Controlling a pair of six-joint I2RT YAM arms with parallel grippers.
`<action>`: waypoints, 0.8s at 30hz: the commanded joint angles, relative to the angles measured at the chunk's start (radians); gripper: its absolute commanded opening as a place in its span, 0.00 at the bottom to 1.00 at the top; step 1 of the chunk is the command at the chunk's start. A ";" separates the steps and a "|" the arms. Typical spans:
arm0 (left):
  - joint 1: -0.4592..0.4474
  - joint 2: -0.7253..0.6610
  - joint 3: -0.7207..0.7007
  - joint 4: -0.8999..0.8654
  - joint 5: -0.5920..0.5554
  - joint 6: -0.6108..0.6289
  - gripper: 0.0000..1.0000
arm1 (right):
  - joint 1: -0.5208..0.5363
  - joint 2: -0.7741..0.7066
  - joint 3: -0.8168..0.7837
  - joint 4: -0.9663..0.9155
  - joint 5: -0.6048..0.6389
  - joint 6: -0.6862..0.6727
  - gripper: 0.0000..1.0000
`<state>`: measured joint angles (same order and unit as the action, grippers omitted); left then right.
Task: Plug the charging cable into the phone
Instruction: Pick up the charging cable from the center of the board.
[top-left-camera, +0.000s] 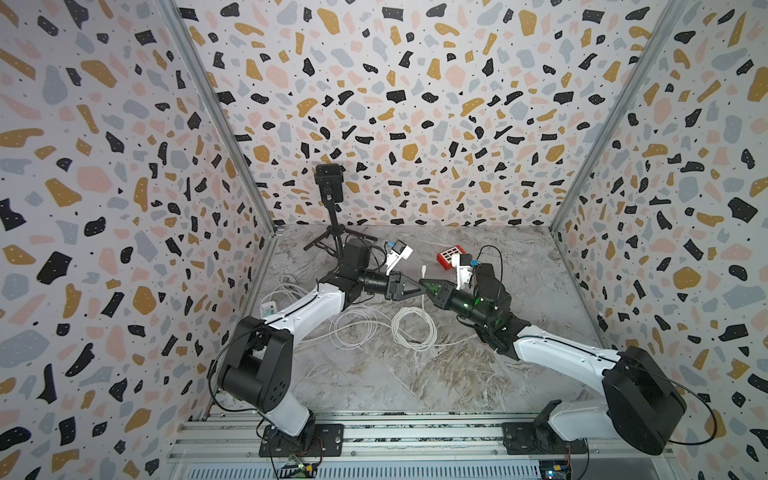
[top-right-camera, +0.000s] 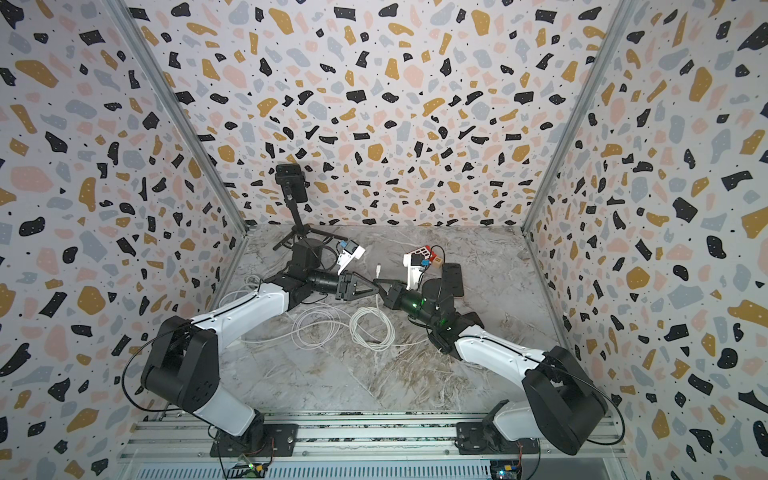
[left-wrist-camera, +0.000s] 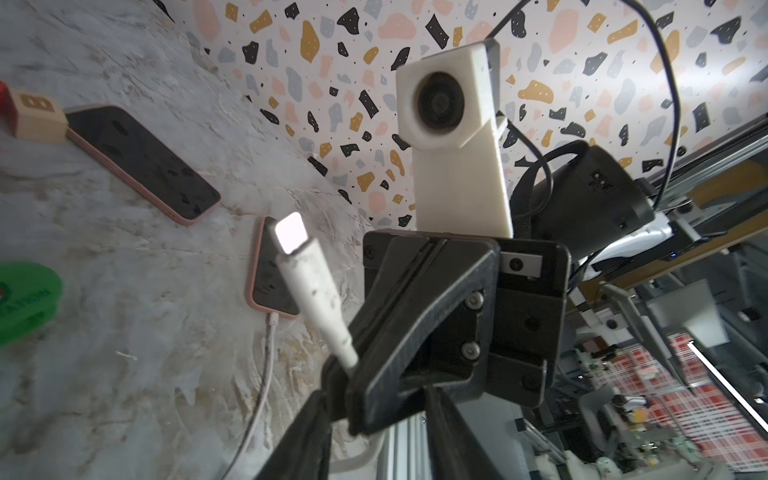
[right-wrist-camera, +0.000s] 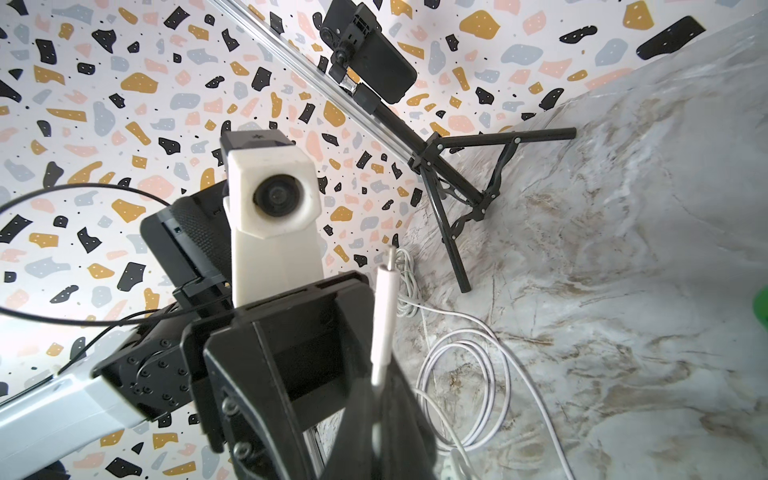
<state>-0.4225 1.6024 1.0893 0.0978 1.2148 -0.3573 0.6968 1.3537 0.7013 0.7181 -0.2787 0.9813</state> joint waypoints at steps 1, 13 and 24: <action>-0.027 0.015 0.003 0.026 0.024 0.005 0.22 | 0.003 -0.022 0.010 0.118 0.012 0.014 0.02; -0.028 0.018 0.033 -0.079 0.038 0.082 0.14 | 0.003 -0.104 -0.003 0.055 0.045 -0.039 0.07; -0.067 0.040 0.059 -0.094 0.034 0.088 0.15 | 0.003 -0.054 0.009 0.143 0.017 0.015 0.07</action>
<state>-0.4812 1.6321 1.1042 0.0006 1.2495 -0.2871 0.6971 1.2991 0.6765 0.7635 -0.2432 0.9691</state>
